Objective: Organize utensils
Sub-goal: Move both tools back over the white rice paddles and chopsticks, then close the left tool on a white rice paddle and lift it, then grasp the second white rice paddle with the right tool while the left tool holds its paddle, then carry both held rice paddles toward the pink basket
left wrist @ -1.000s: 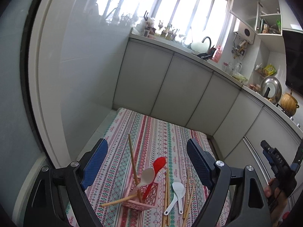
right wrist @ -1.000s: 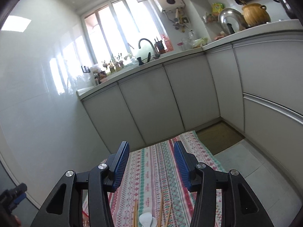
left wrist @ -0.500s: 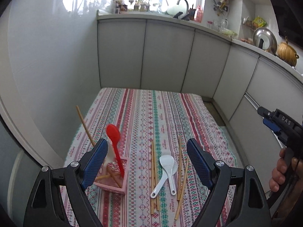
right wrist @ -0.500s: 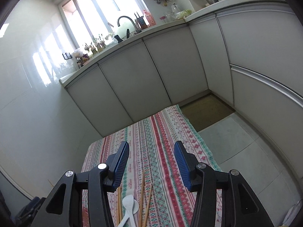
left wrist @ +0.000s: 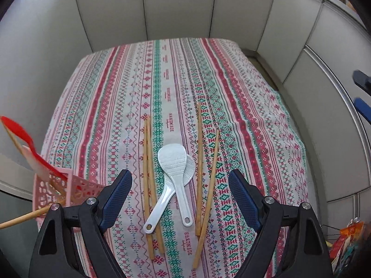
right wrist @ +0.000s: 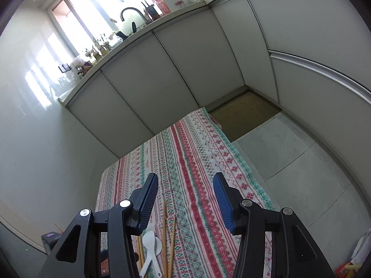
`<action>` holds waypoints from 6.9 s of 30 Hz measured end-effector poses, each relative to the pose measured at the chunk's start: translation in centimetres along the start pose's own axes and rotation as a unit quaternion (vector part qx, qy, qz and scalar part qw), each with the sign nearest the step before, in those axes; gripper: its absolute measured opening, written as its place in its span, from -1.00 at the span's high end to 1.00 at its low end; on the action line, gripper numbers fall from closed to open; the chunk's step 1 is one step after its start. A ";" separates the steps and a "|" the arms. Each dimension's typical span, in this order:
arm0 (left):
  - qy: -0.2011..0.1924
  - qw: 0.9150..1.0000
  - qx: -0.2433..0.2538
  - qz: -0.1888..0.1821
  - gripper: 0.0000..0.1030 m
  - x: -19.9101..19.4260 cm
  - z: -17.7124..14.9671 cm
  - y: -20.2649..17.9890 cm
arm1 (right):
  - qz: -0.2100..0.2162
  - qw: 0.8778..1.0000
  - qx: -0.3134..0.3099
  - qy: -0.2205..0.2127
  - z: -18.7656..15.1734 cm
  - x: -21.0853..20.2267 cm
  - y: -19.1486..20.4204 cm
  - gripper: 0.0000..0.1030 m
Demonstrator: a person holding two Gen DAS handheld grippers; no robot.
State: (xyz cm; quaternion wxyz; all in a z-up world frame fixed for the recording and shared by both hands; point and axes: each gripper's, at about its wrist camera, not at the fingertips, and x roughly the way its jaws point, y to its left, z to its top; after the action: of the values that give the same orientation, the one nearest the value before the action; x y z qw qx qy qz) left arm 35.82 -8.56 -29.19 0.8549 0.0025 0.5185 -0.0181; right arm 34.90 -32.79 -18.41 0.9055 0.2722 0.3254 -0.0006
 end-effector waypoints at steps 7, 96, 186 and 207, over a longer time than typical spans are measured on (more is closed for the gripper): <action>0.057 0.997 -0.053 -0.009 -0.65 5.8 1.6 2.3 | 0.007 1.000 0.012 0.019 0.0 0.6 -0.6 0.02; 0.057 0.965 0.256 -0.005 -0.42 11.8 3.8 -10.9 | -0.002 0.981 0.129 0.147 -1.3 6.1 -7.2 0.10; -0.039 0.985 0.029 -0.163 0.96 -13.2 -7.9 6.2 | 0.133 0.926 -0.252 0.246 -13.1 17.3 10.4 0.20; -0.034 0.985 0.026 -0.165 0.96 -12.5 -7.8 7.3 | 0.100 0.927 -0.245 0.266 -13.2 17.1 9.7 0.92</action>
State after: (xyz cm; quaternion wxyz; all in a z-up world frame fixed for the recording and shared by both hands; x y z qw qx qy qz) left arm 23.42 -0.70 -21.81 0.8569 -0.0612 0.4820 -0.1721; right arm 42.36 -15.00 -32.11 0.8198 0.0635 0.5153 0.2417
